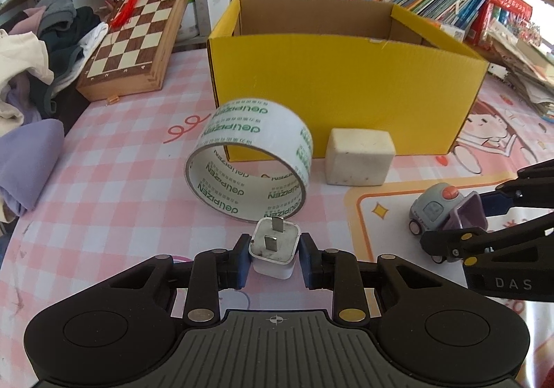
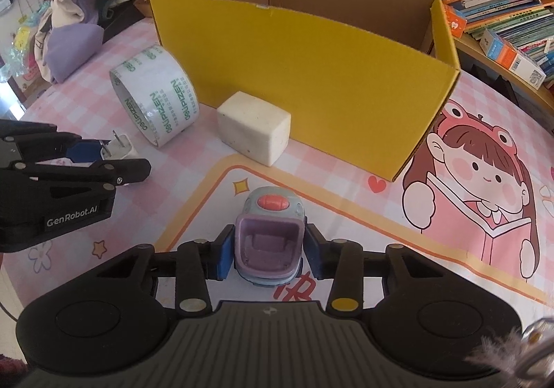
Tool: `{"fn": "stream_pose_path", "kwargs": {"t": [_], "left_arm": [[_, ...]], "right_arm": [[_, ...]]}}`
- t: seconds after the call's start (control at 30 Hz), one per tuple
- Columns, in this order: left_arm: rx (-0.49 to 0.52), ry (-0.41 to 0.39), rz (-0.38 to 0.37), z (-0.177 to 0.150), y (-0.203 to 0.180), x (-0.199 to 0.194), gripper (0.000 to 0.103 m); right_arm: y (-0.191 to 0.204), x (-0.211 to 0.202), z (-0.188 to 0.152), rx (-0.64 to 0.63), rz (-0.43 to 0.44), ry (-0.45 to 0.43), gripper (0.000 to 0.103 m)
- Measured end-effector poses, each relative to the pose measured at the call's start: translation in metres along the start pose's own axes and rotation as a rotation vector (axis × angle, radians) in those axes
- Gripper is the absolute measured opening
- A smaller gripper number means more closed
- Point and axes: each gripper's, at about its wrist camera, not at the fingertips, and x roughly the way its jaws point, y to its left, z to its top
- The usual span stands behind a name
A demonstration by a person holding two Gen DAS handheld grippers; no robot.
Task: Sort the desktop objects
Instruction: 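Lift the toy car with the right tool while the left tool lifts the white plug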
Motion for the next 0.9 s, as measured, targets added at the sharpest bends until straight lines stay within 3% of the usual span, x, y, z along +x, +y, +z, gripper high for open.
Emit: {"fn": "stream_pose_path", "kwargs": {"t": [0.9], "left_arm": [[0.071, -0.102, -0.112, -0.011, -0.003, -0.059, 0.027]], "right_arm": [[0.017, -0.056, -0.035, 0.137, -0.031, -0.043, 0.04]]}}
